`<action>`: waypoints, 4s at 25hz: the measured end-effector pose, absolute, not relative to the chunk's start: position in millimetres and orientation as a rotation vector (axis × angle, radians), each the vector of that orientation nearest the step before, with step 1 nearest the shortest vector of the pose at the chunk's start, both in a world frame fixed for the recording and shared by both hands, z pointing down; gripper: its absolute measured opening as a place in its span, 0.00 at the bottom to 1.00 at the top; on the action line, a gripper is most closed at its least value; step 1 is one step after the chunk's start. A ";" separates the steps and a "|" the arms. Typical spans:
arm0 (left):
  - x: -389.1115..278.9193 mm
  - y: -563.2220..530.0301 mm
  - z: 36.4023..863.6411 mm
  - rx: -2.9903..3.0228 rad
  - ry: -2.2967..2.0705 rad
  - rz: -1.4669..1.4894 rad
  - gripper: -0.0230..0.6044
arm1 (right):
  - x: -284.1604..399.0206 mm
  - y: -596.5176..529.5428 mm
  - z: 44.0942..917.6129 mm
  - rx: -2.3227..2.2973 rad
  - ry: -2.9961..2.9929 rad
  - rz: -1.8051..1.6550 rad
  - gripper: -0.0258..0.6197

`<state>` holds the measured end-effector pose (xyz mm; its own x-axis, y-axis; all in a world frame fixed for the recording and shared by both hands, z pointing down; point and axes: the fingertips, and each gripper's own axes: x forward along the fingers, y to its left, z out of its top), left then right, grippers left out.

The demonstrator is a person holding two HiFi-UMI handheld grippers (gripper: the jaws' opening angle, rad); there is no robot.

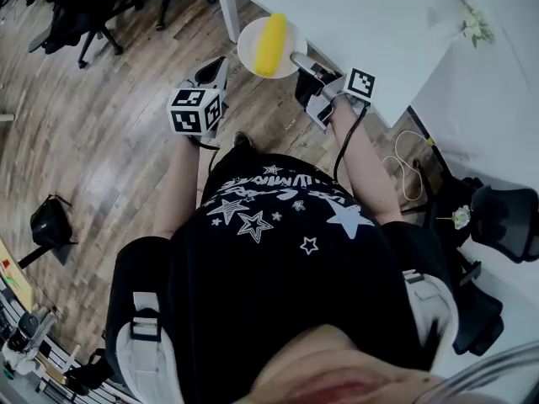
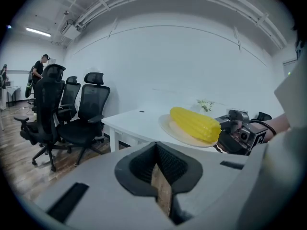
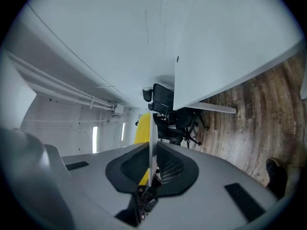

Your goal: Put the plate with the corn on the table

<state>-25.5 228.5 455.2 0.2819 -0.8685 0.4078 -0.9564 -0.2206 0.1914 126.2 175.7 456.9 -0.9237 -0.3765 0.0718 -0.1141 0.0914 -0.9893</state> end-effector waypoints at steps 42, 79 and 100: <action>-177.4 -73.3 470.2 2.133 -1.613 0.351 0.04 | -14.2 -155.1 480.8 -0.568 2.118 -1.860 0.09; -204.2 -344.8 511.0 2.273 -1.337 0.583 0.04 | -48.1 -338.9 544.7 -0.830 1.898 -1.836 0.09; -214.3 -419.0 543.2 2.432 -0.932 0.628 0.04 | -60.4 -375.7 576.8 -1.162 1.645 -1.678 0.09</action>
<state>-214.3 -419.0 543.2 0.6665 -0.4936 0.5588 -0.7030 -0.6655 0.2508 -60.4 -375.7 576.8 -0.5005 -0.8378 0.2182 -0.2016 -0.1324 -0.9705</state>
